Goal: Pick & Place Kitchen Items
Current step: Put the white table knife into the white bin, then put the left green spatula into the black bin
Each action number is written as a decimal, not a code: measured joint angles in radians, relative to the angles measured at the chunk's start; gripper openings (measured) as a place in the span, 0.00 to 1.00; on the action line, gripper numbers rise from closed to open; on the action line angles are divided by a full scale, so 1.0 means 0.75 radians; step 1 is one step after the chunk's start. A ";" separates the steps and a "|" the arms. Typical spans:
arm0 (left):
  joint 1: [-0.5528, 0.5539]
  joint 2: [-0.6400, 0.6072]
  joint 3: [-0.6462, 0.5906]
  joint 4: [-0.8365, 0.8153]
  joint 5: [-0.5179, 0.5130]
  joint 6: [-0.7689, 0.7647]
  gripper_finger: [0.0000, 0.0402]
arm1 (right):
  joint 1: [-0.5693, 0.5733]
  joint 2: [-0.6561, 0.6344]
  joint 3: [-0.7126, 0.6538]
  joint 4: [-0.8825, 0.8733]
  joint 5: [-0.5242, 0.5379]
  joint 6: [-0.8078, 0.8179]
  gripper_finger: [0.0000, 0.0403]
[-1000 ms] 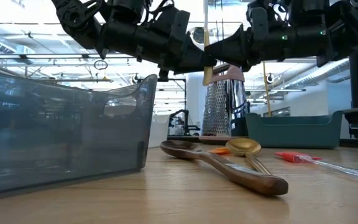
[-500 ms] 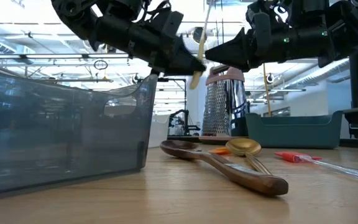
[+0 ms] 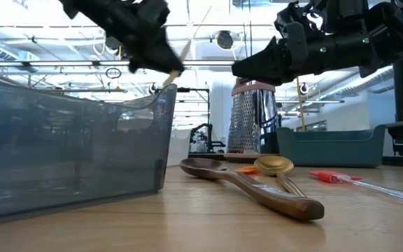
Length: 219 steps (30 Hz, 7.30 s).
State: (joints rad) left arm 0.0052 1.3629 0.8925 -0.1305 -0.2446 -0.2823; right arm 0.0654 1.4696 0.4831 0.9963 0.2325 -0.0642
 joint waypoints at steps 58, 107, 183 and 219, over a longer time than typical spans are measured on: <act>0.518 0.817 0.830 -1.920 0.874 -0.012 0.18 | 0.003 0.001 0.001 -0.167 0.001 0.245 0.32; 0.408 0.586 0.868 -1.911 0.610 -0.089 0.30 | -0.043 0.001 0.000 0.020 0.002 0.030 0.32; -0.236 -0.210 -0.454 -0.799 0.038 -1.343 0.30 | -0.164 0.001 0.001 0.100 -0.002 0.000 0.32; -0.457 -0.212 -0.541 -0.741 0.612 -1.905 0.54 | -0.163 0.001 0.001 0.079 -0.003 0.001 0.32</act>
State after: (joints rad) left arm -0.3373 1.2037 0.4871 -0.6866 0.2146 -1.7114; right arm -0.0572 1.4704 0.4835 1.0558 0.2303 -0.0637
